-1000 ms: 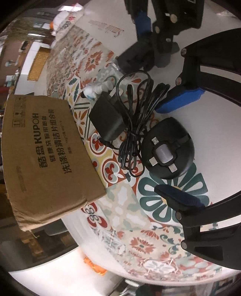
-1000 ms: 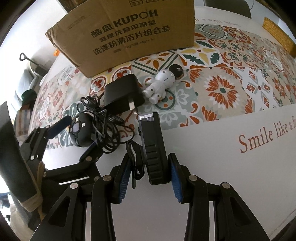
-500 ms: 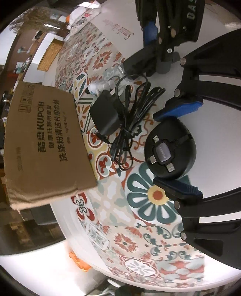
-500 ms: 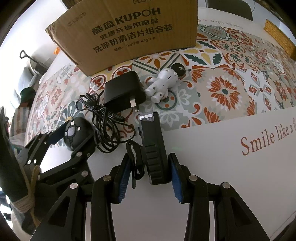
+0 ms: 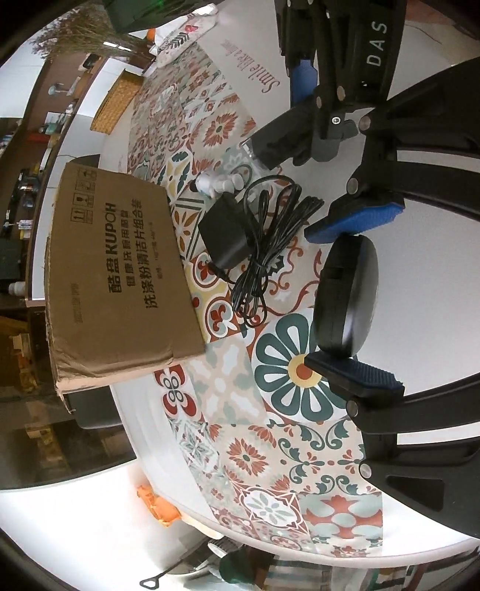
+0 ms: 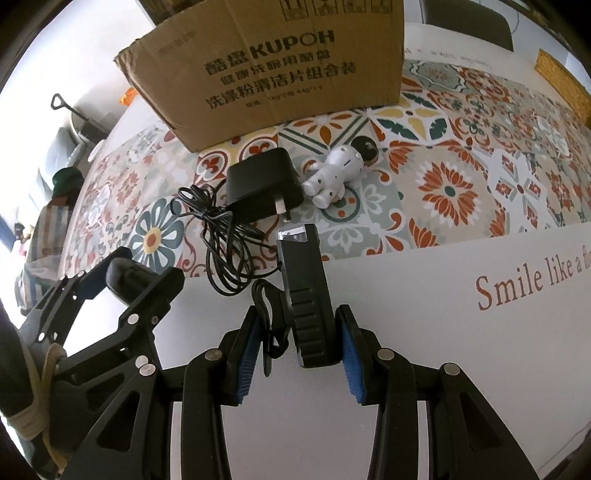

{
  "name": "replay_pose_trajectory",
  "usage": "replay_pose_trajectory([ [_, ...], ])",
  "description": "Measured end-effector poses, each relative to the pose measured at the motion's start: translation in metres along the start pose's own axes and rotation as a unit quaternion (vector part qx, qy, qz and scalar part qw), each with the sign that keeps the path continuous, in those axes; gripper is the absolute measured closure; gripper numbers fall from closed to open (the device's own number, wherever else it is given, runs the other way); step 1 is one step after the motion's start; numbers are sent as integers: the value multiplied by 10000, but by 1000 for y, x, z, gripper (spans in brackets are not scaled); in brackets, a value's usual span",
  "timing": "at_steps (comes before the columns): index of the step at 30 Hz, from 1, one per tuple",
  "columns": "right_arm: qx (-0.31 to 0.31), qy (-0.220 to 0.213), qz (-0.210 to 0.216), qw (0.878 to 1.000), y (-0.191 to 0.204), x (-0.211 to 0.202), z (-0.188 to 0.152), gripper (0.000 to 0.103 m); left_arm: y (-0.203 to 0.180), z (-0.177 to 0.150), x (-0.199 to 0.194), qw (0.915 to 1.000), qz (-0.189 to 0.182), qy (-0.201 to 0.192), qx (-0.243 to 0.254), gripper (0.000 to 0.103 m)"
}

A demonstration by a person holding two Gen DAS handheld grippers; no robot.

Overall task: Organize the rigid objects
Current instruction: 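Carry the black puck in the left tool and power bank in the right tool to the box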

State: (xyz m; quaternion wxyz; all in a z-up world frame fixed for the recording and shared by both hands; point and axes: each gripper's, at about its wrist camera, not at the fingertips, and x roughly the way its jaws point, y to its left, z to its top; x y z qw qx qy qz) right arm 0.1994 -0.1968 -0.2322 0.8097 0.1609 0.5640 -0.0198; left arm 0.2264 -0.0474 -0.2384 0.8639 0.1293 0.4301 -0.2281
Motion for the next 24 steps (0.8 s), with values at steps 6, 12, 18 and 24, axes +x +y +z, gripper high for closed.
replay_pose_trajectory([
  [6,15,6,58,10000,-5,-4,0,62,-4,6,-11,9999,89,-27,-140,42],
  [12,-21,-127,105,9999,-11,-20,8,62,-7,20,-29,9992,159,-175,-325,42],
  [18,-131,-379,137,9991,-14,-43,19,62,-11,39,-53,9977,226,-460,-437,42],
  [24,-286,-691,199,9970,-11,-69,32,62,-14,59,-73,9957,303,-703,-522,42],
])
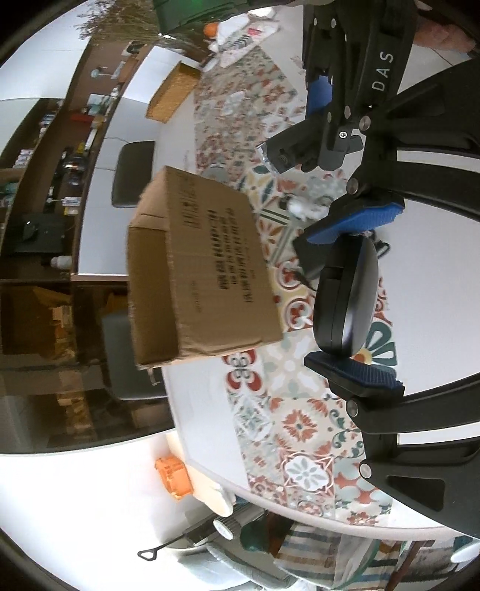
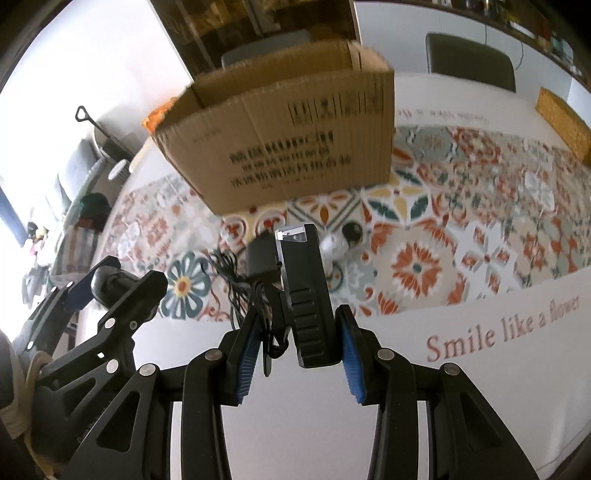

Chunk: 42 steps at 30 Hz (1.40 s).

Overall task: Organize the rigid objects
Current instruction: 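Carry the black puck in the left tool and power bank in the right tool to the box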

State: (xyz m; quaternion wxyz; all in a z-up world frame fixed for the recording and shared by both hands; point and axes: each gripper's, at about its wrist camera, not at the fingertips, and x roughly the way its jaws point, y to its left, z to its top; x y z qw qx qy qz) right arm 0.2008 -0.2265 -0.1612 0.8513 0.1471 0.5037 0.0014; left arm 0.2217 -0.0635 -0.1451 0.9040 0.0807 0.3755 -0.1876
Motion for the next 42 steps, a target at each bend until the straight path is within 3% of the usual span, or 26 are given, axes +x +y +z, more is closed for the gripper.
replay_pose_trajectory([
  [18,-226,-825,109,9963,-4,-63,55,62,-13,69,-33,9984,151,-508,-214,42],
  [27,-238,-1013,238,9943,-3,-75,81,62,-13,102,-33,9970,250,-700,-221,42],
  [42,-386,-1117,467,9919,0,-75,136,62,-4,153,-7,9972,246,-623,-345,42],
])
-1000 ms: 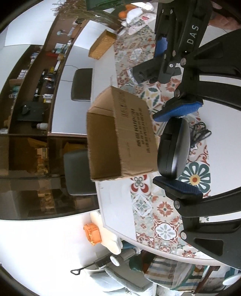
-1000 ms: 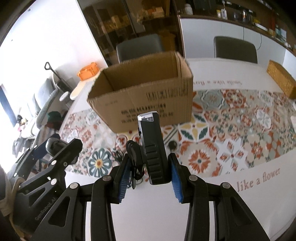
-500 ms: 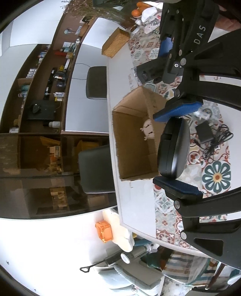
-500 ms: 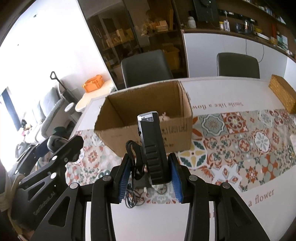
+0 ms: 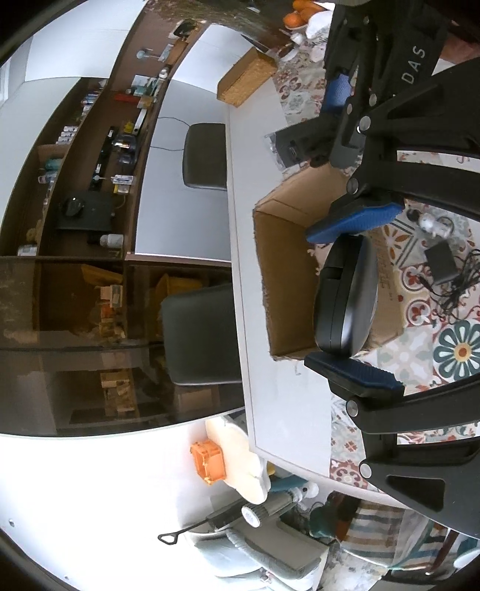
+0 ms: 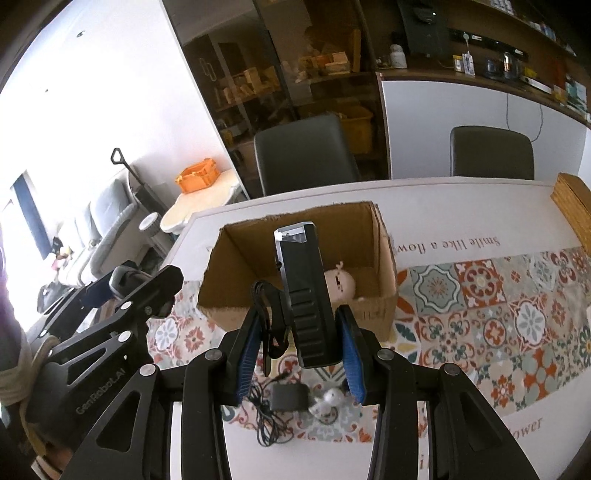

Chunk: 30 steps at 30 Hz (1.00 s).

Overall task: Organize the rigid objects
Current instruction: 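Carry the black puck in the left tool and power bank in the right tool to the box, then open the left tool inside the box while the right tool releases the power bank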

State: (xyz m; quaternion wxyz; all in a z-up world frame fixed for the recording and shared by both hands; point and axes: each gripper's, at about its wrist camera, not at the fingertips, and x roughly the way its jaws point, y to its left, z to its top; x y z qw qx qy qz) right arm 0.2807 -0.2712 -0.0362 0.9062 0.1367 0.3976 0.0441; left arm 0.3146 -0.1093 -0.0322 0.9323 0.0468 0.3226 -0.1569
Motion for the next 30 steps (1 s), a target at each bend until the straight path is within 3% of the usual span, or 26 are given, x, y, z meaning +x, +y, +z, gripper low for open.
replay_pose_trajectory([
  [8,62,129,-18,9999,-7,23,29,62,4,25,27,9998,13,168,87,42],
  [19,10,548,-177,9983,-14,63,65,62,14,45,67,9969,134,746,-208,42],
  [30,120,1135,-100,9934,-27,106,74,62,22,46,109,9892,143,1396,-427,42],
])
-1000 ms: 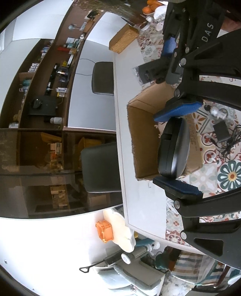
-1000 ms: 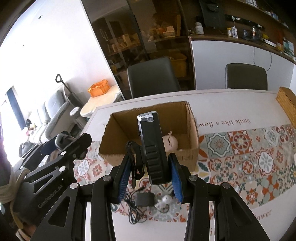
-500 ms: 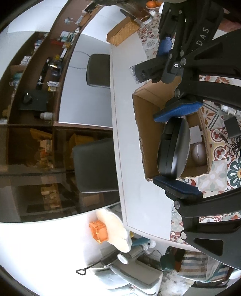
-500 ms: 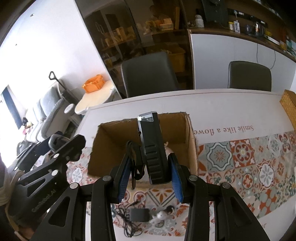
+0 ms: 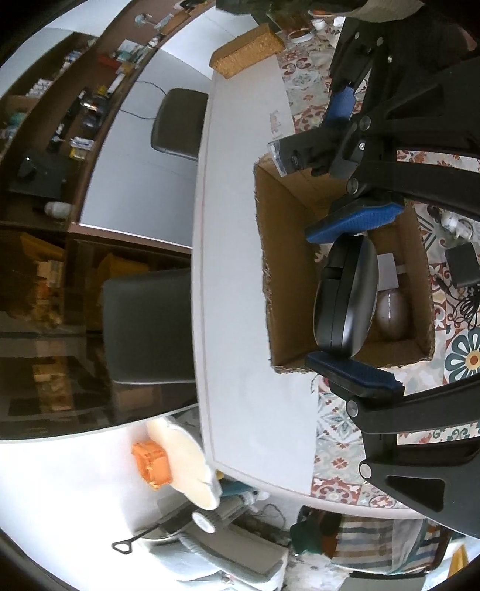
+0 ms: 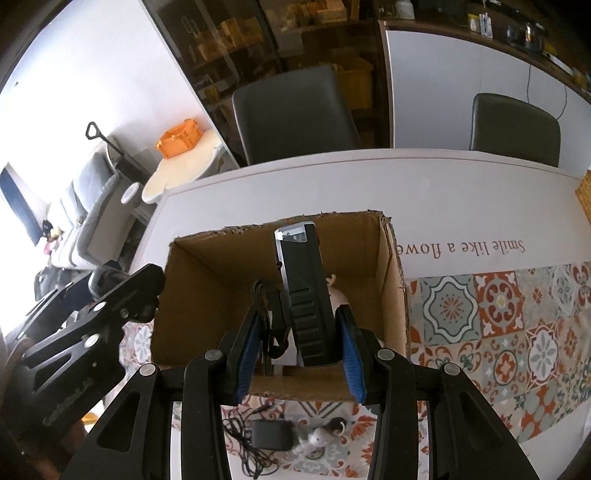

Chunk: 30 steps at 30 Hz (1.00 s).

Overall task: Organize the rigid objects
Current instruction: 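Open the left tool inside the box while the right tool releases the power bank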

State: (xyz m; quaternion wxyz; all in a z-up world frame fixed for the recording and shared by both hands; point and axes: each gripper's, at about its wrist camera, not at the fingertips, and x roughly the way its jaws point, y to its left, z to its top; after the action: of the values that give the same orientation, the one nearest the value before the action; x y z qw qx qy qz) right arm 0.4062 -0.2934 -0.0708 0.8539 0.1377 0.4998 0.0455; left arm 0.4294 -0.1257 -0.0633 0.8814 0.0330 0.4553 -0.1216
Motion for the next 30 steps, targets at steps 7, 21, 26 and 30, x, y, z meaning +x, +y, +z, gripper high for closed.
replay_pose_trajectory([
  [7,-11,220,-63,9997,-2,19,1,62,7,-3,35,9988,12,473,-128,42],
  [21,-108,357,-164,9992,4,30,5,60,15,-4,19,9939,1061,306,-51,24],
  [26,-194,328,-256,9989,10,28,7,56,25,-8,14,9926,1163,326,-140,20],
  [30,-273,241,-425,9984,17,24,9,45,34,-15,9,9909,1289,299,-265,17],
])
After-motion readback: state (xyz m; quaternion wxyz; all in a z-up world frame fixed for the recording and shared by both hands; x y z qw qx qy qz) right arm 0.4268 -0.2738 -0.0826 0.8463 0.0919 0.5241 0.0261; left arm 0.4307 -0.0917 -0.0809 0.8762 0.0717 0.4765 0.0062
